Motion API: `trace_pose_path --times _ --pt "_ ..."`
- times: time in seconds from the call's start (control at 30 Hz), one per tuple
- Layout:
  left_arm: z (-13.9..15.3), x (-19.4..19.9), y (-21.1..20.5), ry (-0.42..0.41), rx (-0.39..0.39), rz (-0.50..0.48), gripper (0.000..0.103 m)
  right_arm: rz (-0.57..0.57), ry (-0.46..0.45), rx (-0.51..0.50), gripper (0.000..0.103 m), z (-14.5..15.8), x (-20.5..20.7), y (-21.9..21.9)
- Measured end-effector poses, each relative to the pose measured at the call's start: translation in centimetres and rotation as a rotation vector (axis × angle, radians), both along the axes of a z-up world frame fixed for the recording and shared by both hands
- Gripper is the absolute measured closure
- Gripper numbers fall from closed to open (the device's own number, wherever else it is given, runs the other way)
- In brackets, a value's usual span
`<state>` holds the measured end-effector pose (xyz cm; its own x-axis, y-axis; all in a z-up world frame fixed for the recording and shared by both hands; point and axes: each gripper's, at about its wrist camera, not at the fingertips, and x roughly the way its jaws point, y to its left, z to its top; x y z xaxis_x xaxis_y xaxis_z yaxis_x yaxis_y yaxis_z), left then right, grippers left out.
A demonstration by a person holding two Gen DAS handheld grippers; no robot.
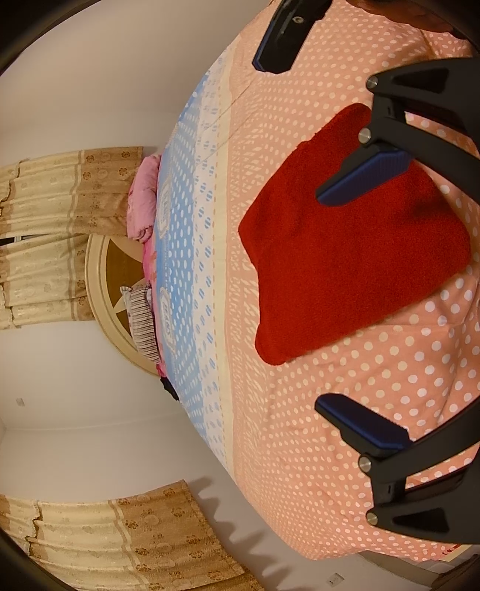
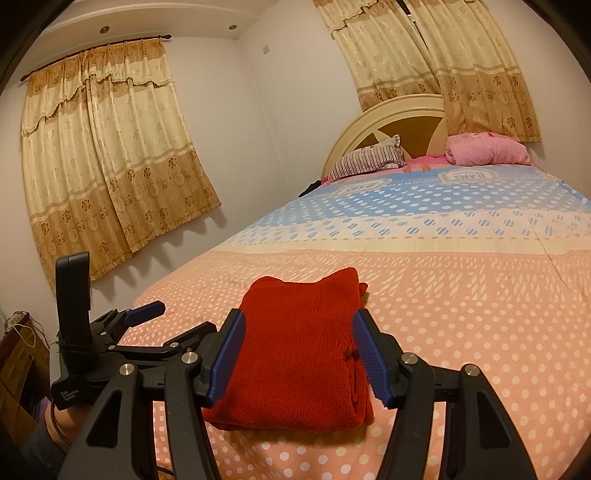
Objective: Fold small clothes
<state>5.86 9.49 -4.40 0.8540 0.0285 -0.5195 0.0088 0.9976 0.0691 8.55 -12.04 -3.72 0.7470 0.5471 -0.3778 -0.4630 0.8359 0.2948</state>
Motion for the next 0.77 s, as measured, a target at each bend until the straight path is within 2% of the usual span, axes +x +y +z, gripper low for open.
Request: trace_pose_path --times 0.57,0.77 --pt "-0.35 0.21 0.38 0.015 -0.012 0.005 0.0 0.0 -0.012 -0.008 0.041 0.54 -0.35 0.28" --pt "-0.51 0.3 0.4 0.011 0.007 0.012 0.0 -0.002 -0.013 -0.021 0.041 0.44 -0.24 0.18"
